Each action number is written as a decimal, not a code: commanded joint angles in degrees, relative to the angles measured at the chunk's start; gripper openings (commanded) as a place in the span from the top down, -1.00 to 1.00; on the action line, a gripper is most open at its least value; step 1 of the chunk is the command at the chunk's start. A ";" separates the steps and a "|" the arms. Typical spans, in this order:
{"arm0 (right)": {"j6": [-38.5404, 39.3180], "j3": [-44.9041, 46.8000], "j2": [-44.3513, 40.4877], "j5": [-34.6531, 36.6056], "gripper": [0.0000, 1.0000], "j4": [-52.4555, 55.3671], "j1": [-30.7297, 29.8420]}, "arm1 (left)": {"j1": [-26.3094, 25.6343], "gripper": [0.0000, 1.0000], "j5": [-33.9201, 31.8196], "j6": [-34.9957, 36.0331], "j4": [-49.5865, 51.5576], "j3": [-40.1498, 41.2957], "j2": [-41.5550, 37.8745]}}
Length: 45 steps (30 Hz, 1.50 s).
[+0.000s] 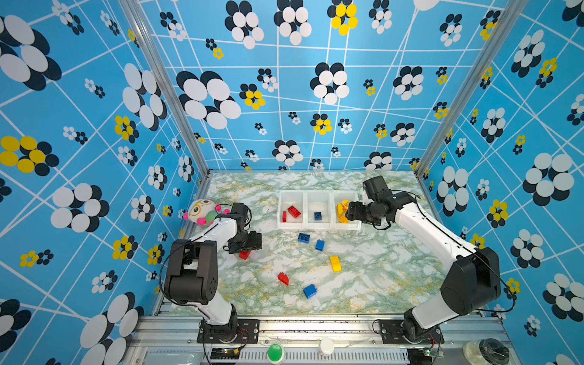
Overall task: Sort the legos into containers by color
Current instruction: Pick up the lego from the middle-left of the table.
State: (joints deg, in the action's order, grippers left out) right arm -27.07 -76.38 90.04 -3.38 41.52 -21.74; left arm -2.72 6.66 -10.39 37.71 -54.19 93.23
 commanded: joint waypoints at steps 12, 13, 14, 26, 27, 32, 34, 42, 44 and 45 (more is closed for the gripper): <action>-1.06 2.21 -2.53 0.13 -0.64 -0.33 -0.60 | 0.27 -0.20 -1.94 -0.86 1.26 -0.82 2.29; -1.16 2.35 -2.59 0.12 -0.63 -0.43 -0.58 | 0.26 -0.16 -2.14 -0.86 1.26 -0.90 2.39; -1.26 2.47 -2.72 0.05 -0.64 -0.53 -0.58 | 0.21 -0.12 -2.31 -0.94 1.31 -0.80 2.48; -2.11 4.57 -3.92 -0.31 -0.65 -1.46 -0.59 | -0.85 0.34 -4.35 -1.96 1.18 -0.17 0.45; -2.16 4.71 -3.99 -0.25 -0.65 -1.53 -0.58 | -0.96 0.36 -4.25 -2.21 1.13 0.04 -0.20; -2.19 4.72 -4.34 -0.31 -0.67 -1.30 -0.59 | -1.88 0.42 -3.93 -3.38 0.58 0.68 -4.23; -2.28 4.97 -4.51 -0.40 -0.68 -1.31 -0.56 | -2.34 0.44 -3.61 -3.85 0.78 0.45 -5.93; -3.39 6.92 -5.75 -1.23 -0.71 -2.27 -0.54 | -8.26 0.48 -4.67 -6.31 1.49 -3.98 -11.28; -3.67 7.57 -6.08 -1.43 -0.71 -2.63 -0.56 | -10.18 0.49 -5.19 -7.18 0.72 -5.46 -11.66; -3.87 7.94 -6.24 -1.61 -0.72 -2.79 -0.55 | -11.26 0.49 -5.21 -7.77 0.33 -6.38 -11.59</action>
State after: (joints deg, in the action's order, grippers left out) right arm -29.63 -69.43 85.52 -3.84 39.55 -21.74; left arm -11.90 2.68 -16.01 38.37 -57.67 83.00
